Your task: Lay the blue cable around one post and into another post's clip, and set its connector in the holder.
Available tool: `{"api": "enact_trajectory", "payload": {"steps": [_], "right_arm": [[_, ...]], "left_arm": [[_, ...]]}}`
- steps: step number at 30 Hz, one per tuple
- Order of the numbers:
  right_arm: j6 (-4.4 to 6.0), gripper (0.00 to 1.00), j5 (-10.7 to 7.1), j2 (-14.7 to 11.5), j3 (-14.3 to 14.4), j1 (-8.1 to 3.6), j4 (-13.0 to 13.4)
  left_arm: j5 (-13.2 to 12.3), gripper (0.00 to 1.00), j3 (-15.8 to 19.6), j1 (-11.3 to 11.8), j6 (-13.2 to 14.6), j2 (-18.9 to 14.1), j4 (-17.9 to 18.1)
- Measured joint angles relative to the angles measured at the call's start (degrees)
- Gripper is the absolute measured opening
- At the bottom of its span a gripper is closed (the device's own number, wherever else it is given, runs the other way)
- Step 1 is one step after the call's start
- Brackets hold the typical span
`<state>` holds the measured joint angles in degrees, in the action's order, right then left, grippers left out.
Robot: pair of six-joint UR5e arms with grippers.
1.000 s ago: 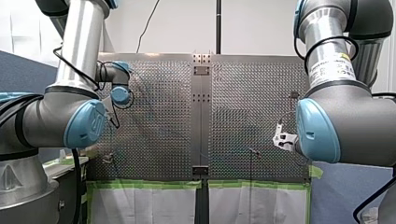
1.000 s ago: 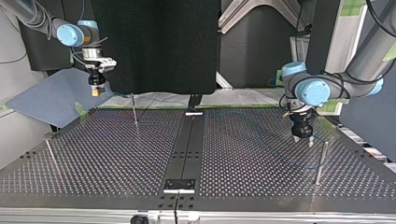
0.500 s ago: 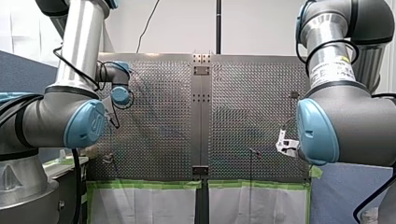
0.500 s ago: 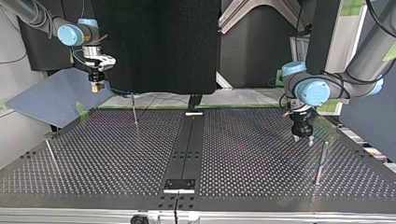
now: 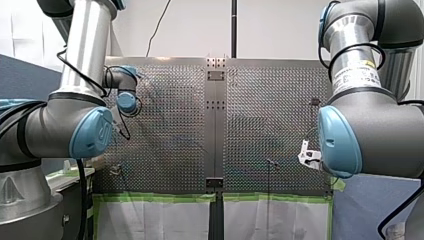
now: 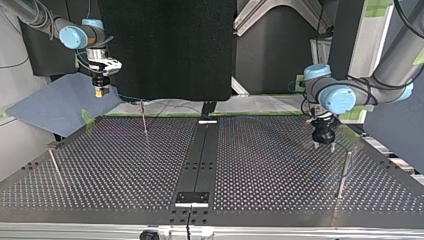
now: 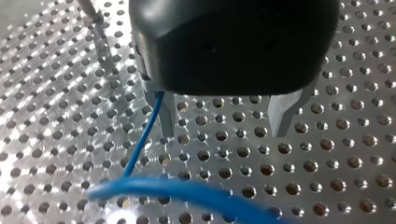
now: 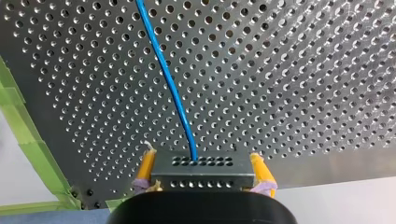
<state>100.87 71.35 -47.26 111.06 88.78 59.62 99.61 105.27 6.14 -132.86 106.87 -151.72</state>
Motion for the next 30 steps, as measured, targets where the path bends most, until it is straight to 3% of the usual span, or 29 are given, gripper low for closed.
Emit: {"api": "enact_trajectory", "payload": {"steps": [6,16,26,30], "right_arm": [[-0.04,0.00,0.02,0.00,-0.02,-0.02,0.01],[-0.04,0.00,0.03,0.00,-0.01,0.05,0.15],[-0.04,0.00,0.05,0.01,-0.01,0.33,0.16],[-0.04,0.00,0.08,0.01,-0.01,0.36,0.15]], "left_arm": [[-1.34,1.00,1.90,1.22,-3.35,-0.02,1.13],[-5.11,1.00,3.78,2.85,-8.25,-0.02,6.36],[-0.92,1.00,4.38,3.77,-3.57,0.13,7.29],[-1.42,1.00,4.58,4.03,-2.19,1.39,7.74]]}}
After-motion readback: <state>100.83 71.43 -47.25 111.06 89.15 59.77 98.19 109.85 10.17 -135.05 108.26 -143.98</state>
